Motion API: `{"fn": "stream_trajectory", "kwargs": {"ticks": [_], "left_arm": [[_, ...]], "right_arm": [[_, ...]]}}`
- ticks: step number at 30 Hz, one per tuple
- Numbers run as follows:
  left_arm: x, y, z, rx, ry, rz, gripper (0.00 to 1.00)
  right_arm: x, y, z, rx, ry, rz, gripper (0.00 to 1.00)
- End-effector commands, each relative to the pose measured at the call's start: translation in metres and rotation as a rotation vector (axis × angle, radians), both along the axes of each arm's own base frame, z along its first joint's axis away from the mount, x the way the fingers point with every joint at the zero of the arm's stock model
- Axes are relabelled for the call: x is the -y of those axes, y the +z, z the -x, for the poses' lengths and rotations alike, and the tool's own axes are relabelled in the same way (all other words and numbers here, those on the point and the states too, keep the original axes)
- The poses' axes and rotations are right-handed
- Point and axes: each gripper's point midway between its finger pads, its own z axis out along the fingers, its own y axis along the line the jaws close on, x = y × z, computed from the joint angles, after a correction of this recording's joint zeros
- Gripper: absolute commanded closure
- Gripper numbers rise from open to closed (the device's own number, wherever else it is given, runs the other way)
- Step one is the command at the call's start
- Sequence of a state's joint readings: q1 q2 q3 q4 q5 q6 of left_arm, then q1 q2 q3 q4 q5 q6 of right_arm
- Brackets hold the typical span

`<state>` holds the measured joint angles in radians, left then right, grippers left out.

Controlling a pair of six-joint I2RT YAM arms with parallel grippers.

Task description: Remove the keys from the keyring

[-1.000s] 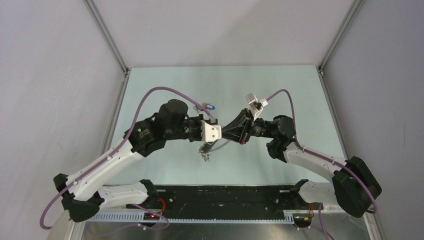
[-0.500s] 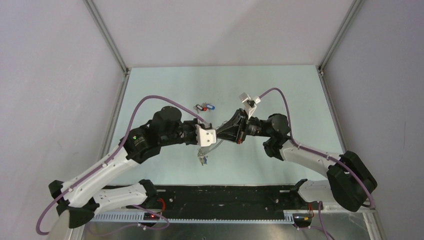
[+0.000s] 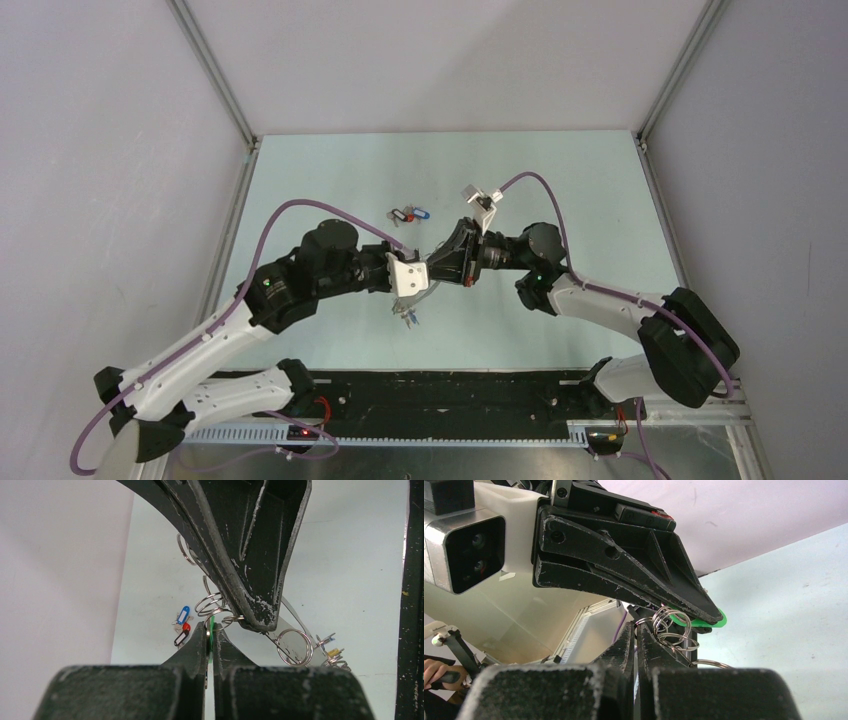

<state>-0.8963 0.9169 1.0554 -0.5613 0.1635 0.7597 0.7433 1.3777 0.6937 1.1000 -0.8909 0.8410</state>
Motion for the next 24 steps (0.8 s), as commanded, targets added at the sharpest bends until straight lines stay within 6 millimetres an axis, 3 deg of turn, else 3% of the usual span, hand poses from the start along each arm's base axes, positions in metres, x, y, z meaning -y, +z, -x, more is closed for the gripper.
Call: {"fn": "stream_trajectory", "kwargs": {"ticks": [1,13,24], "left_arm": [[0.004,0.084,-0.013,0.205,0.037,0.239,1.0],[-0.006,0.094,-0.02,0.234,0.088,0.292,1.0],[-0.006,0.091,-0.022,0.23,0.093,0.296,1.0]], "right_arm": [[-0.006,-0.03,0.009,-0.091,0.076,0.122,1.0],[-0.005,-0.068,0.003,-0.146,0.038,0.274,1.0],[0.005,-0.069,0.0,-0.109,0.005,0.3,1.0]]}}
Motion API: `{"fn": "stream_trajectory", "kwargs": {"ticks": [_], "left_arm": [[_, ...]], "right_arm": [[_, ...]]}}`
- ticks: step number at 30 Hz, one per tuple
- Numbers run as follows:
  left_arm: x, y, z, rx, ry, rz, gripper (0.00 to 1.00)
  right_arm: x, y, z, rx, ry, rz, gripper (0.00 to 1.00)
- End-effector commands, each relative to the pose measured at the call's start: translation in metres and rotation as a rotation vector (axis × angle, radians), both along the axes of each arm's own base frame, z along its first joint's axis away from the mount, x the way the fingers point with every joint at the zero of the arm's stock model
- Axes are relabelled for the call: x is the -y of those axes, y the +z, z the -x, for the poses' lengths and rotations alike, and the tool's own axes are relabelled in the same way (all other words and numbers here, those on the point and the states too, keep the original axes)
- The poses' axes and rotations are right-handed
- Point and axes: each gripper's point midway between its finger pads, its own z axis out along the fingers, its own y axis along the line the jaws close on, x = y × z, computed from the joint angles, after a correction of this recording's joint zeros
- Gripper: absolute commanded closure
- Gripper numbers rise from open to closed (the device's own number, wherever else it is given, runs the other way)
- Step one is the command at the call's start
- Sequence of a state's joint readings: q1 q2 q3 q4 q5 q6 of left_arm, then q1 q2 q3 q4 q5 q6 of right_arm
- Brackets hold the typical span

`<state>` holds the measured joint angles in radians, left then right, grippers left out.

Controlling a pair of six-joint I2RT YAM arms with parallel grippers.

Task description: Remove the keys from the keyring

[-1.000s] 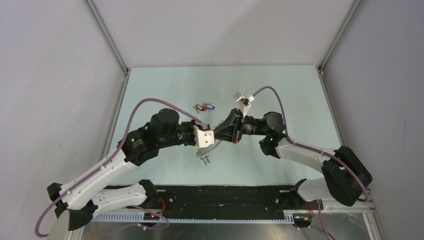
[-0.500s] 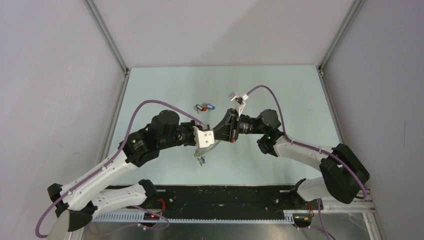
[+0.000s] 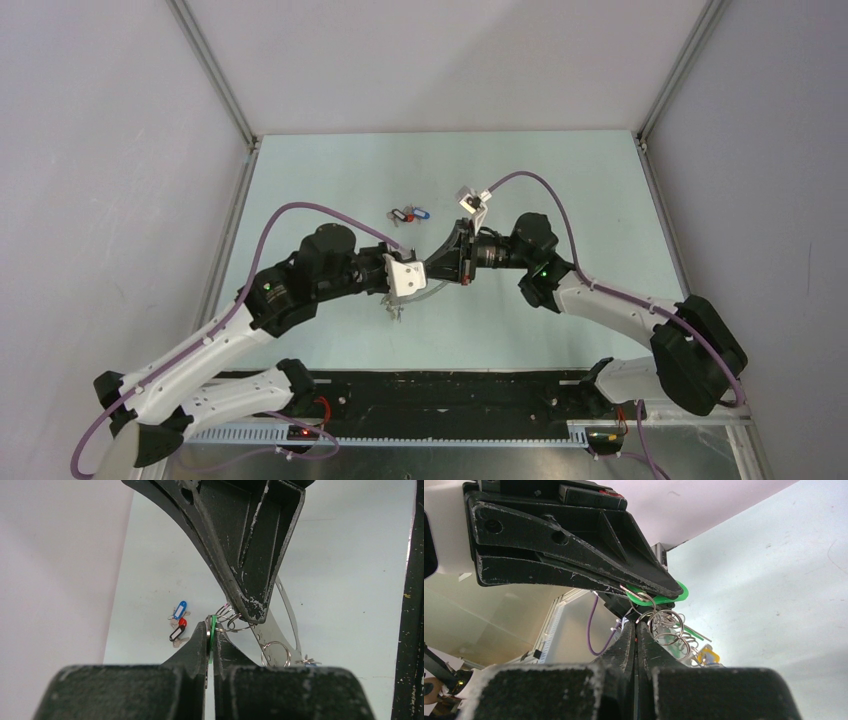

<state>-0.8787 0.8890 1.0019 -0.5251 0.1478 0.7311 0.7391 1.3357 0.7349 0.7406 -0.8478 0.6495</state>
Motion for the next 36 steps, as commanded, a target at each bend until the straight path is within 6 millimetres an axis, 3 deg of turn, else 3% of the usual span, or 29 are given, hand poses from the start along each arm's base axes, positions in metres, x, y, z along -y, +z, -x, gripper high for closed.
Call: {"fn": "stream_trajectory", "kwargs": {"ticks": [1,9,14,18,29,36], "left_arm": [[0.001,0.1,-0.017,0.245,0.048,0.272,1.0],[0.004,0.095,-0.016,0.241,0.032,0.263,1.0],[0.01,0.092,-0.013,0.233,-0.007,0.258,1.0],[0.012,0.091,-0.01,0.227,-0.027,0.26,1.0],[0.014,0.087,-0.009,0.219,-0.041,0.254,1.0],[0.018,0.083,-0.006,0.202,-0.062,0.251,1.0]], "right_arm": [[0.009,-0.034,0.018,-0.088,0.08,0.122,1.0],[0.021,-0.028,0.01,0.011,0.007,0.134,0.98],[0.023,-0.024,0.01,0.073,-0.018,0.134,0.73],[0.021,-0.018,0.009,0.13,-0.042,0.121,0.65],[0.034,0.007,0.002,0.328,-0.2,0.047,0.6],[0.045,0.028,0.018,0.54,-0.24,-0.032,0.6]]}}
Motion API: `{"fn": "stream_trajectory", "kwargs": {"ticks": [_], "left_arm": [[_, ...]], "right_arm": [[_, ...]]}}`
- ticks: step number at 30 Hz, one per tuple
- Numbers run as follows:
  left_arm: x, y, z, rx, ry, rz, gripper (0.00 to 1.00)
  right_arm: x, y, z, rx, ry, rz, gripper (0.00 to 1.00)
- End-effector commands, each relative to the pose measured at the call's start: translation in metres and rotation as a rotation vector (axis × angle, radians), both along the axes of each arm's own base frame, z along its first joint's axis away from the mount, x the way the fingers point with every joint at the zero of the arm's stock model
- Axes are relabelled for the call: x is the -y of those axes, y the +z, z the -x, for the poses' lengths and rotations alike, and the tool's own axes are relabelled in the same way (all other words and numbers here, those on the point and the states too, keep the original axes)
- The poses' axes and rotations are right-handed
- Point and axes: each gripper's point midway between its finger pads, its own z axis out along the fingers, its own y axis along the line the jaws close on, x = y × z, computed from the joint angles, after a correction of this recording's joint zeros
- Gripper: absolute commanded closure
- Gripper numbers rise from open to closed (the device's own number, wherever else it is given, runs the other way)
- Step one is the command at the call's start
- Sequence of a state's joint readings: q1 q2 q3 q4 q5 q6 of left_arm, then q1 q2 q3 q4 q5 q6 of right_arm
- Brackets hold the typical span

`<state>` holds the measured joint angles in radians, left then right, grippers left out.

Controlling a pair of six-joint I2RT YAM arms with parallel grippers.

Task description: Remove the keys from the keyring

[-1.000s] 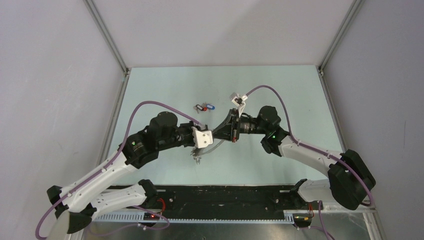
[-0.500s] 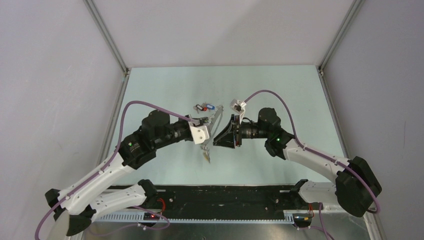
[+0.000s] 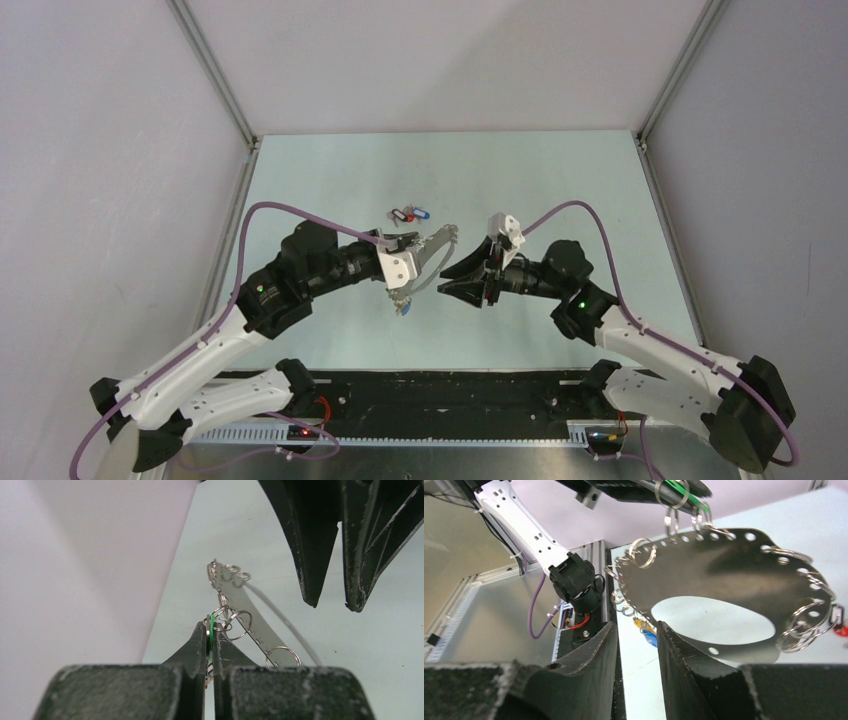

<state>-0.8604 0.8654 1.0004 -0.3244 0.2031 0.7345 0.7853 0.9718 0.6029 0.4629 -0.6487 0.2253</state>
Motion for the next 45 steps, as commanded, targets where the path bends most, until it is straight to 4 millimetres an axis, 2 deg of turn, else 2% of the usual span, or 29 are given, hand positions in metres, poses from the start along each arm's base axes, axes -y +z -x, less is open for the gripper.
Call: {"fn": "stream_trajectory", "kwargs": {"ticks": [1,6,14,19,32,37,45], "left_arm": [[0.004,0.029,0.002,0.064,-0.031,0.071,1.0],[0.009,0.026,0.004,0.049,-0.057,0.067,1.0],[0.015,0.021,0.011,0.044,-0.11,0.054,1.0],[0.017,0.017,0.012,0.037,-0.122,0.049,1.0],[0.024,0.014,0.015,0.017,-0.151,0.042,1.0],[0.026,0.012,0.015,0.01,-0.156,0.041,1.0],[0.028,0.01,0.018,0.005,-0.177,0.035,1.0]], "right_arm": [[0.002,0.024,0.0,0.186,-0.046,-0.067,0.6],[0.0,0.029,-0.003,0.254,-0.081,-0.087,0.61],[0.0,0.037,-0.02,0.366,-0.19,-0.1,0.61],[0.001,0.042,-0.019,0.406,-0.192,-0.114,0.62],[-0.005,0.051,-0.016,0.428,-0.169,-0.151,0.64],[-0.009,0.05,-0.017,0.422,-0.155,-0.149,0.7],[-0.013,0.054,-0.02,0.415,-0.16,-0.169,0.7]]}}
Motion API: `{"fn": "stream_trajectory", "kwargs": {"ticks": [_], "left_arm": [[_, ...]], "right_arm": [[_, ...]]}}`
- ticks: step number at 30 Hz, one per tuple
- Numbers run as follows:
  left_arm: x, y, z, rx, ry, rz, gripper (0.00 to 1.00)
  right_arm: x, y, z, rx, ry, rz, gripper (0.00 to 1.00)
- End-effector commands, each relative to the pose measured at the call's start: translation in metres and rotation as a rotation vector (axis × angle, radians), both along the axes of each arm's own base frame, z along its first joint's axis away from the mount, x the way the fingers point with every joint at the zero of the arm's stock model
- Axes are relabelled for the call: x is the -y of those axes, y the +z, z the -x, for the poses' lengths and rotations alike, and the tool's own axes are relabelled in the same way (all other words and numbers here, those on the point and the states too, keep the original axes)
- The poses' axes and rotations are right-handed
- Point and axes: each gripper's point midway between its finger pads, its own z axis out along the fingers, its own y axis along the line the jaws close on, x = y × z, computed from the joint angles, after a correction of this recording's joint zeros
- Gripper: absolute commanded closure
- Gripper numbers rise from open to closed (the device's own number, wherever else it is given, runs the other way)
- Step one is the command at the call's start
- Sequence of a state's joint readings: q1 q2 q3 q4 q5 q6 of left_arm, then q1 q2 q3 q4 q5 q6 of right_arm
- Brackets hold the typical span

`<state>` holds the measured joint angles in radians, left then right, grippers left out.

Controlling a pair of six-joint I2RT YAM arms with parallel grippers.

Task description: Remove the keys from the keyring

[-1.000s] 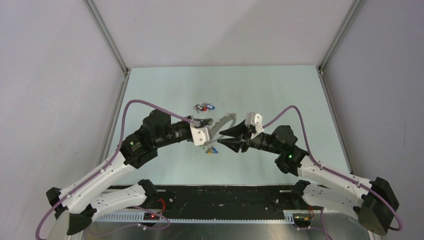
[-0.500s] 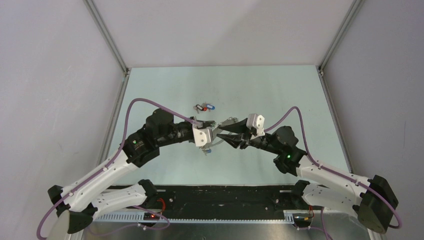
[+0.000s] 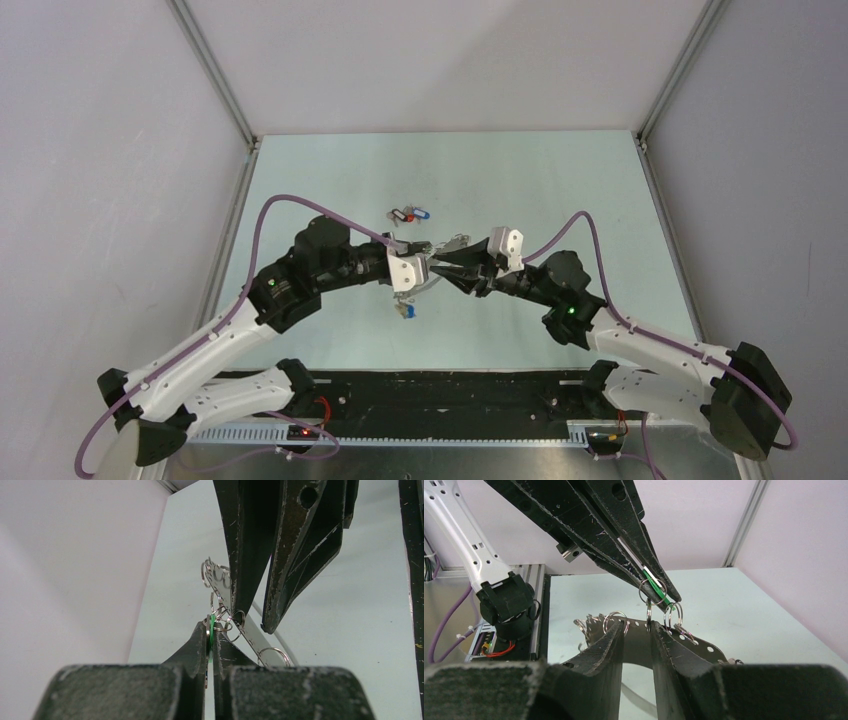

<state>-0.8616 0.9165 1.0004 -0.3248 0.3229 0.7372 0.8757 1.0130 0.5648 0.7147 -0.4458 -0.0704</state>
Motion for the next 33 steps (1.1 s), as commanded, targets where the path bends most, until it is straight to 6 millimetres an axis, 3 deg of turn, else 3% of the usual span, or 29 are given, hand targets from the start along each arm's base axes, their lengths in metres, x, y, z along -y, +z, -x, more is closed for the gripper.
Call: {"fn": "stream_trajectory", "kwargs": {"ticks": [1,12,27,33], "left_arm": [[0.008,0.024,0.009,0.053,-0.066,0.061,1.0],[0.01,0.02,0.014,0.057,-0.091,0.044,1.0],[0.009,0.02,0.014,0.062,-0.086,0.041,1.0],[0.007,0.022,0.013,0.066,-0.074,0.044,1.0]], "right_arm": [[-0.002,0.028,0.001,0.047,0.003,-0.075,0.7],[-0.002,0.038,-0.004,0.023,-0.013,-0.119,0.79],[0.004,0.049,-0.005,-0.009,-0.036,-0.169,0.77],[0.006,0.05,-0.006,-0.003,-0.044,-0.167,0.71]]}}
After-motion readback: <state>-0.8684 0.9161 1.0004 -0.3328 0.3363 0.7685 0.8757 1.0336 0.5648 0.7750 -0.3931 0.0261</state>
